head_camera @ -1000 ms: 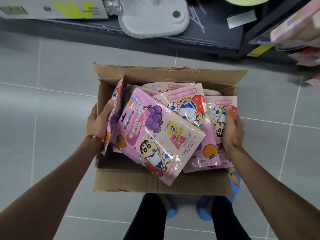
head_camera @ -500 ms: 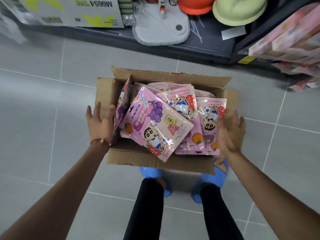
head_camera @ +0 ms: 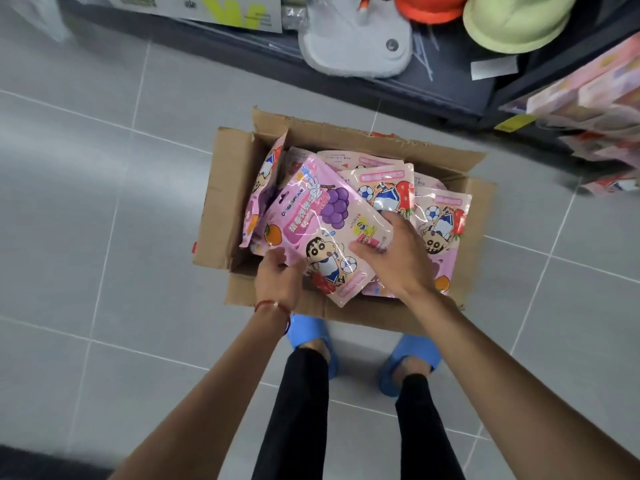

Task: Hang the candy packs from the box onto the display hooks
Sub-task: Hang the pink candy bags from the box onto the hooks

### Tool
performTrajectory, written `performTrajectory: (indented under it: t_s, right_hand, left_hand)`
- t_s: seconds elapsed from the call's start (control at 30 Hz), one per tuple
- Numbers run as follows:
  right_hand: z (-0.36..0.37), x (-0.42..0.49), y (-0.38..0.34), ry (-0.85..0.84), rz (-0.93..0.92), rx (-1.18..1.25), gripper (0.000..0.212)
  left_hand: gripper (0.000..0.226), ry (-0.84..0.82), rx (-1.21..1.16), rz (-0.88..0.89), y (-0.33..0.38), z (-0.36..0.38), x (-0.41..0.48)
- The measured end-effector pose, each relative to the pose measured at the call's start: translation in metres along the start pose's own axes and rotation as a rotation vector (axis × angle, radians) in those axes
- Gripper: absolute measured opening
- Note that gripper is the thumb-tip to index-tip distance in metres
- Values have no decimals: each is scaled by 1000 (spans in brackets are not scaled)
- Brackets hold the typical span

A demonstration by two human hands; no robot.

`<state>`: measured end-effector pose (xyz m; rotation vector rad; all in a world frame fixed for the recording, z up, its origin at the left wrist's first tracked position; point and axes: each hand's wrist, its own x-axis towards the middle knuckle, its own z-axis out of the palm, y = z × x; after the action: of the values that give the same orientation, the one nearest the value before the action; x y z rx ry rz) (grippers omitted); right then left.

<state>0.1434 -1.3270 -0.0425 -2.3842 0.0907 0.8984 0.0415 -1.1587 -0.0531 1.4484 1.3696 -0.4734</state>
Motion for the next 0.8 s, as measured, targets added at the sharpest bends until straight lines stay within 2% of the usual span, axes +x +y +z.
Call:
performTrajectory:
  t_s: [0.07,0.17,0.23,0.47,0.67,0.8]
  right_hand:
    - [0,11,-4,-62,67,30,60]
    - [-4,15,-4,-215,66,87,33]
    - [-7,10,-1,-249,52,170,22]
    - [-49,-27,34,-97,70,454,30]
    - [-89,-41,89,76,159,517,26]
    - [-92,-34,119,97,194,544,24]
  left_hand:
    - [48,-18,25,-10,-3,0,5]
    - [34,-17,11,-5,-2,-1,4]
    - [31,-21,13,15,-1,-1,0]
    - [17,54,-53,80,5,12,-39]
    - [45,-11,60,148,15,56,-45]
    - [68,49,249,319,31,80,-22]
